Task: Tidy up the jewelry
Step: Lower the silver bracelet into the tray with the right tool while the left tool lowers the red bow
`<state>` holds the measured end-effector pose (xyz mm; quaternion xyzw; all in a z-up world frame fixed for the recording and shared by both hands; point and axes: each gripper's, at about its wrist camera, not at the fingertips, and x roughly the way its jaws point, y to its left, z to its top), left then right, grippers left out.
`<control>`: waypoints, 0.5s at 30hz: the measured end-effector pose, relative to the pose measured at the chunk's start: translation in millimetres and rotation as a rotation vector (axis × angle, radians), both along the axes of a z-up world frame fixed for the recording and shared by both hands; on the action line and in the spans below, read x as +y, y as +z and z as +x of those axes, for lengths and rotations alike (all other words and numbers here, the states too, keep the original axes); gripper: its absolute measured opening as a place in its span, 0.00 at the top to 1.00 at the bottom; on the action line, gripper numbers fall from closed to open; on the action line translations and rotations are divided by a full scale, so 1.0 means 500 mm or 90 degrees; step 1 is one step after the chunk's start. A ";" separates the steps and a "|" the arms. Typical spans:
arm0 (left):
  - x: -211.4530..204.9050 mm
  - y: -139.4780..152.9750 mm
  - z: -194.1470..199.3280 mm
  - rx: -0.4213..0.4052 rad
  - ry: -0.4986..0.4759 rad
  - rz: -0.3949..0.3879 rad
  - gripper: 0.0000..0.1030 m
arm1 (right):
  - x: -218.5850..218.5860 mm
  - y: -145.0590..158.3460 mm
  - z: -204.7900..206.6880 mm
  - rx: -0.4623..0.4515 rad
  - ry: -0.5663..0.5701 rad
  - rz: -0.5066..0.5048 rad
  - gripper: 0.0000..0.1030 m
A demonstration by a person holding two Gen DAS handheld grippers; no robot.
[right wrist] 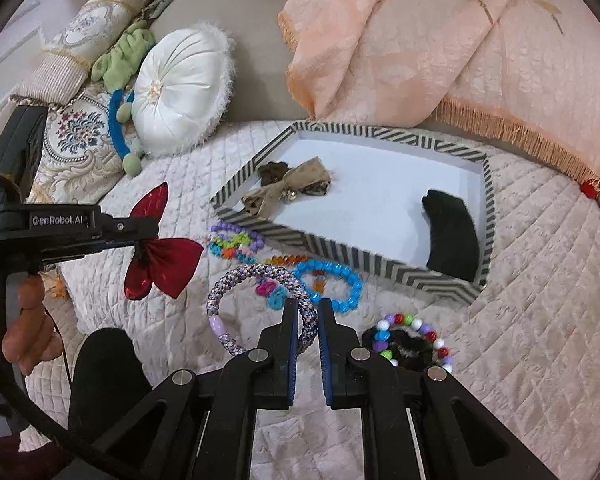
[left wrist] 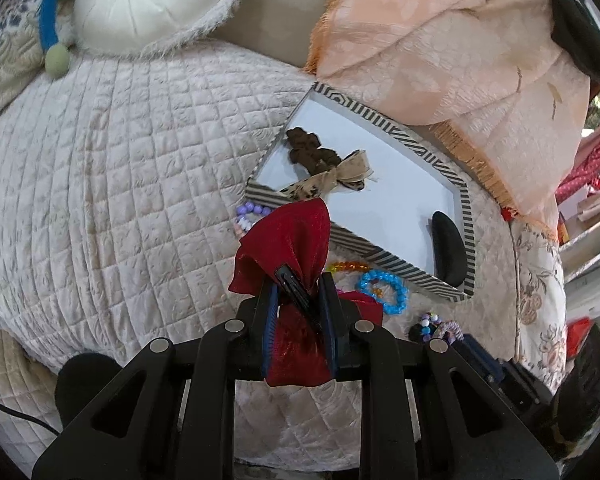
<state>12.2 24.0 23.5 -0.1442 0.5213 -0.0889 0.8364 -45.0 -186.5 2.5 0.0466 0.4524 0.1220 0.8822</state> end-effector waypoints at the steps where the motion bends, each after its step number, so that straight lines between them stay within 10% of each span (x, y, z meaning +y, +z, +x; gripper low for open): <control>1: -0.004 0.001 0.003 -0.002 -0.003 0.004 0.82 | -0.005 0.002 0.006 -0.001 -0.002 -0.001 0.91; 15: -0.093 0.016 0.080 -0.033 -0.045 0.058 0.82 | -0.063 -0.002 0.077 0.008 -0.030 -0.022 0.91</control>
